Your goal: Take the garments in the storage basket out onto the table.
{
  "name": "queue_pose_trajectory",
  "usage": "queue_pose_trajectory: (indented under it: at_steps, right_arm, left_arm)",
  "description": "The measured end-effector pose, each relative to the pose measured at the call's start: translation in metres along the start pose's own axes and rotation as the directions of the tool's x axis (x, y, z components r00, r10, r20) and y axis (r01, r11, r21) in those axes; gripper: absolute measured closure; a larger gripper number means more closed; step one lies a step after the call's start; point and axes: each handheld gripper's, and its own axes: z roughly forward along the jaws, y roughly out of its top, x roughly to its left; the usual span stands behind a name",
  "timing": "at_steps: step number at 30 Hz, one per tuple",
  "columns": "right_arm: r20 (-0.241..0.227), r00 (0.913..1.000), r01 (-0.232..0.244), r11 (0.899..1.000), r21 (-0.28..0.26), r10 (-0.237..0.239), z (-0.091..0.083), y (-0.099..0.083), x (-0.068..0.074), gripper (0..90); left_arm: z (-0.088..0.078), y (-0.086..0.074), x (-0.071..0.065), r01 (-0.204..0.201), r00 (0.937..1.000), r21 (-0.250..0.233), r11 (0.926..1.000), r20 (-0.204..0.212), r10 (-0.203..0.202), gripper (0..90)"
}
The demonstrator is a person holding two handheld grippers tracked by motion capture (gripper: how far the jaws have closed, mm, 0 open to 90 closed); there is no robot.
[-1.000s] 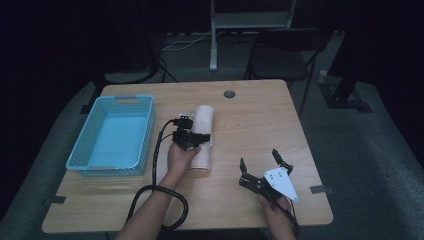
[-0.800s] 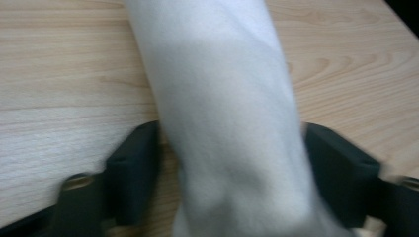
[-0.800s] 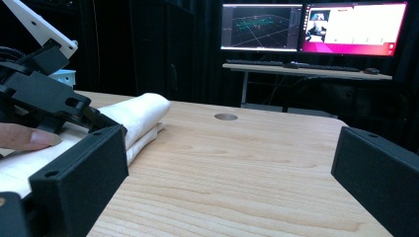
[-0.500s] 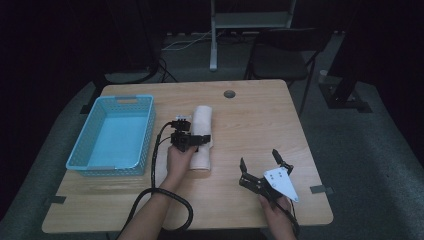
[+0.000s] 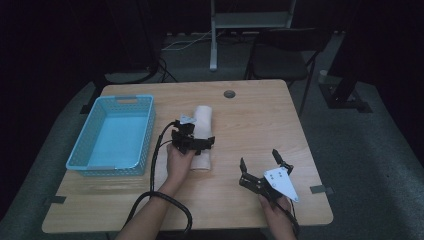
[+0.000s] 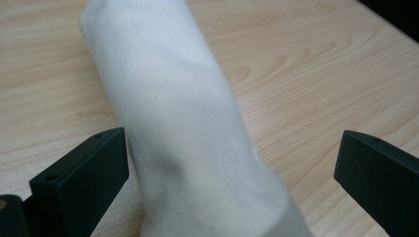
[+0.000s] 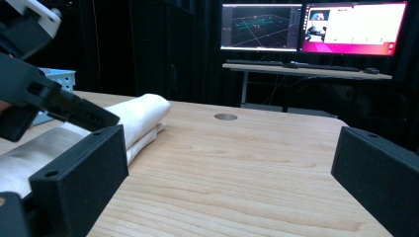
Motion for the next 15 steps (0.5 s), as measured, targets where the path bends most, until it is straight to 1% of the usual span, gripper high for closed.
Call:
queue_pose_trajectory:
  at_steps: [1, 3, 6, 7, 9, 10, 13, 15]
  right_arm:
    - [0.0, 1.0, 0.001, 1.0, 0.0, -0.001, 0.0, 0.0, 0.0, 0.2]
    - [-0.001, 1.0, 0.001, 1.0, 0.0, -0.001, 0.0, 0.0, 0.0, 0.2]
    - [0.0, 1.0, -0.001, 1.0, 0.001, 0.001, 0.0, 0.0, 0.0, 0.2]
    - [0.0, 1.0, -0.001, 1.0, 0.0, 0.001, 0.0, 0.0, 0.0, 0.2]
    - [0.0, 1.0, -0.001, 1.0, 0.0, 0.001, 0.0, 0.0, 0.0, 0.2]
    - [0.0, 1.0, -0.001, 1.0, 0.0, 0.001, 0.0, 0.0, 0.0, 0.2]
    - [0.001, 1.0, -0.001, 1.0, 0.0, 0.001, 0.0, 0.0, 0.0, 0.2]
    - [0.001, 1.0, -0.001, 1.0, -0.001, 0.001, 0.0, 0.0, 0.0, 0.2]
  left_arm:
    - [-0.002, 0.0, -0.001, 0.001, 1.0, -0.012, 0.9999, 0.003, -0.001, 0.0]
    - [-0.007, 0.001, -0.003, -0.005, 0.9999, -0.032, 0.9995, -0.013, 0.005, 0.0]
    - [-0.014, 0.001, -0.005, 0.004, 0.9999, -0.064, 0.998, -0.012, -0.005, 0.0]
    - [-0.017, 0.002, -0.005, 0.008, 1.0, -0.069, 0.9976, 0.001, -0.008, 0.0]
    - [-0.021, 0.001, -0.004, 0.016, 0.9999, -0.072, 0.9972, 0.002, -0.016, 0.0]
    - [-0.023, 0.0, -0.003, 0.021, 0.9997, -0.069, 0.9974, 0.013, -0.021, 0.0]
    - [-0.029, -0.004, 0.0, 0.038, 0.9991, -0.075, 0.9965, 0.021, -0.036, 0.0]
    - [-0.032, -0.007, 0.003, 0.055, 0.998, -0.073, 0.9959, 0.036, -0.052, 0.0]
